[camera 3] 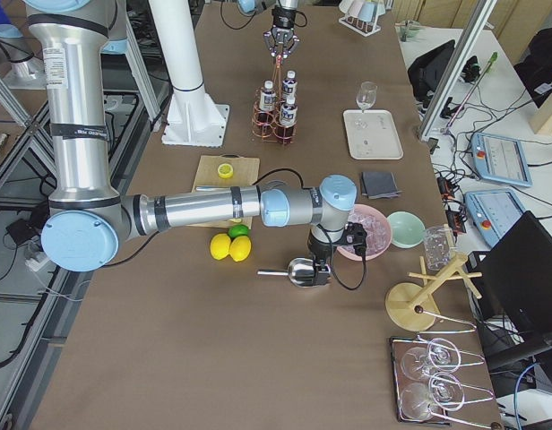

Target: Take tea from basket to plate

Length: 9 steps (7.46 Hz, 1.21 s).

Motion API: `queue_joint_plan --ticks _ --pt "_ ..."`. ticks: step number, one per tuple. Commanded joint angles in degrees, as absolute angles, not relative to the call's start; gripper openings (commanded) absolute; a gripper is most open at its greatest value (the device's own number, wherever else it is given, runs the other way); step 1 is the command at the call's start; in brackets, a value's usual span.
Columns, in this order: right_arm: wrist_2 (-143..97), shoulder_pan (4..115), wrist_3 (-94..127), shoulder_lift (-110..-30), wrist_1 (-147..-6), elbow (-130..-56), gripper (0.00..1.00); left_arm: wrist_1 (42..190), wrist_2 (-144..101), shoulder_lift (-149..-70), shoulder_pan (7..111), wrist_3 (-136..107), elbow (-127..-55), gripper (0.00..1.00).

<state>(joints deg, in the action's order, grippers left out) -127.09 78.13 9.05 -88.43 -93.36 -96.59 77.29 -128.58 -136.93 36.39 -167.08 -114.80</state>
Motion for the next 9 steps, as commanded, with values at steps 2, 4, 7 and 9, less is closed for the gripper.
queue_joint_plan --ticks 2,4,7,9 --pt "-129.1 79.4 9.6 -87.3 -93.2 -94.9 1.00 78.0 -129.2 -134.6 36.4 -167.3 -115.1 0.00" --pt "-131.6 81.5 16.2 -87.4 -87.7 -92.6 1.00 77.7 -129.1 -134.5 36.6 -167.4 -115.7 0.00" --pt "-133.1 84.2 18.2 -88.3 -86.4 -92.9 1.00 77.6 -129.1 -132.9 36.9 -167.4 -116.1 0.00" --pt "-130.9 84.1 18.2 -88.3 -86.4 -91.9 1.00 77.4 -129.3 -132.6 38.2 -167.7 -117.0 0.00"
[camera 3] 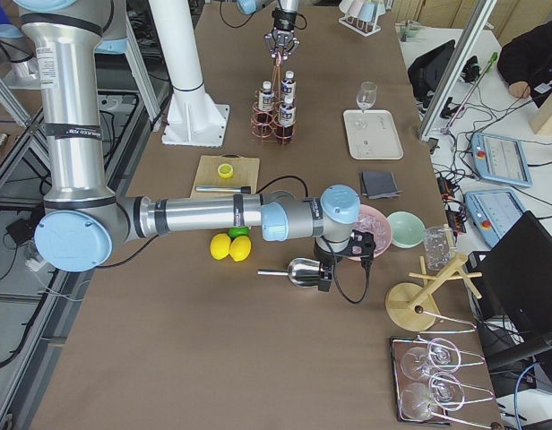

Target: Take tea from basket to plate

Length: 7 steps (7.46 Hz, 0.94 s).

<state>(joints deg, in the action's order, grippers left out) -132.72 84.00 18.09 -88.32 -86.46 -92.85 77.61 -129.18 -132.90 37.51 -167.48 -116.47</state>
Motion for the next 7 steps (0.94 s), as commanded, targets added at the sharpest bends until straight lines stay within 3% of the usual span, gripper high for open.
queue_joint_plan --ticks 1,4,7 --pt "-130.6 84.1 18.2 -88.2 -86.4 -91.8 1.00 77.4 -130.2 -132.6 38.2 -168.8 -116.8 0.00" --pt "-131.0 84.1 18.2 -87.7 -85.7 -92.5 1.00 79.5 -130.3 -133.0 38.2 -172.3 -116.2 0.00" --pt "-131.9 83.0 19.9 -88.3 -70.3 -92.8 1.00 79.6 -130.2 -135.1 38.2 -173.5 -114.5 0.00"
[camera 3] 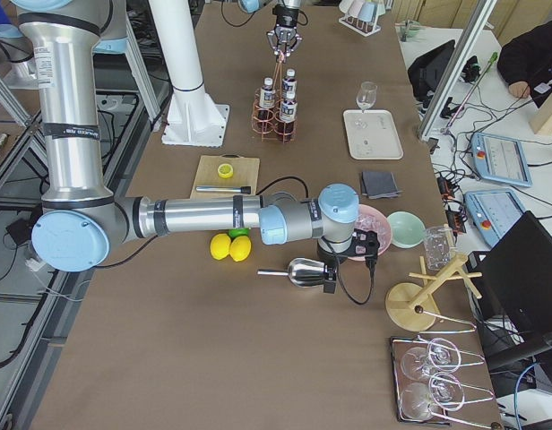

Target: Take tea from basket to plate

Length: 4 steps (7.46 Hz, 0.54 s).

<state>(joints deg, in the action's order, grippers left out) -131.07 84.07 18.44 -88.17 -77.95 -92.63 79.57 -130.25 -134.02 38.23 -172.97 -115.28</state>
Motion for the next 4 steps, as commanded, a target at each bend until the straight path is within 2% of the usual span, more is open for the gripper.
queue_joint_plan --ticks 1,3,4 --pt "-135.7 81.8 24.1 -87.5 -68.1 -92.2 1.00 79.5 -130.2 -135.7 38.2 -173.4 -113.7 0.00" --pt "-133.8 75.3 27.9 -86.6 -56.5 -93.1 1.00 79.5 -130.2 -137.6 38.2 -173.5 -111.8 0.00" --pt "-135.8 72.6 28.0 -86.3 -55.7 -94.5 1.00 79.5 -130.2 -137.6 38.3 -173.5 -111.8 0.00"
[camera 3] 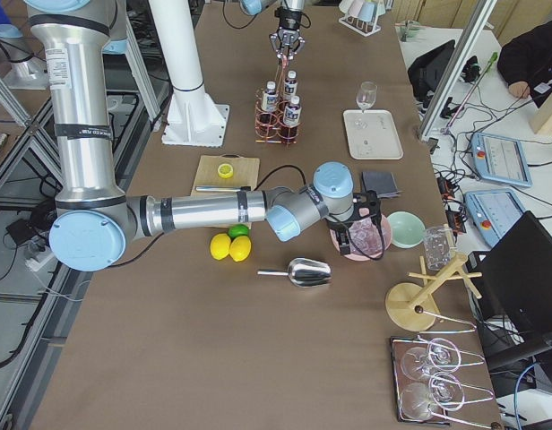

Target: Take tea from basket to plate

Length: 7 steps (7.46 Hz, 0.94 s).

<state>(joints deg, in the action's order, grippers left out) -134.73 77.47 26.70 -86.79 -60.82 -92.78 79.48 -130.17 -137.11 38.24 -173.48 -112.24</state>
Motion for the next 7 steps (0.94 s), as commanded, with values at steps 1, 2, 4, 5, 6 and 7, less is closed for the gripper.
queue_joint_plan --ticks 1,2,4,5,6,7 --pt "-136.1 70.2 27.7 -85.1 -54.8 -96.7 1.00 79.4 -130.2 -137.6 38.3 -173.5 -111.8 0.00" --pt "-135.9 66.7 28.0 -82.5 -53.3 -97.4 1.00 79.4 -130.2 -137.6 38.3 -173.5 -111.8 0.00" --pt "-137.3 65.1 32.2 -79.6 -52.0 -102.3 1.00 79.4 -130.1 -137.6 38.3 -173.5 -111.7 0.00" --pt "-138.2 62.5 39.8 -79.7 -44.7 -105.2 1.00 79.4 -130.2 -137.6 38.3 -173.5 -111.7 0.00" --pt "-136.0 57.4 47.6 -78.8 -34.7 -104.9 1.00 79.4 -130.2 -137.5 38.3 -173.5 -111.7 0.00" --pt "-131.7 53.1 52.4 -78.2 -30.0 -105.4 1.00 79.4 -130.1 -137.5 38.3 -173.5 -111.7 0.00"
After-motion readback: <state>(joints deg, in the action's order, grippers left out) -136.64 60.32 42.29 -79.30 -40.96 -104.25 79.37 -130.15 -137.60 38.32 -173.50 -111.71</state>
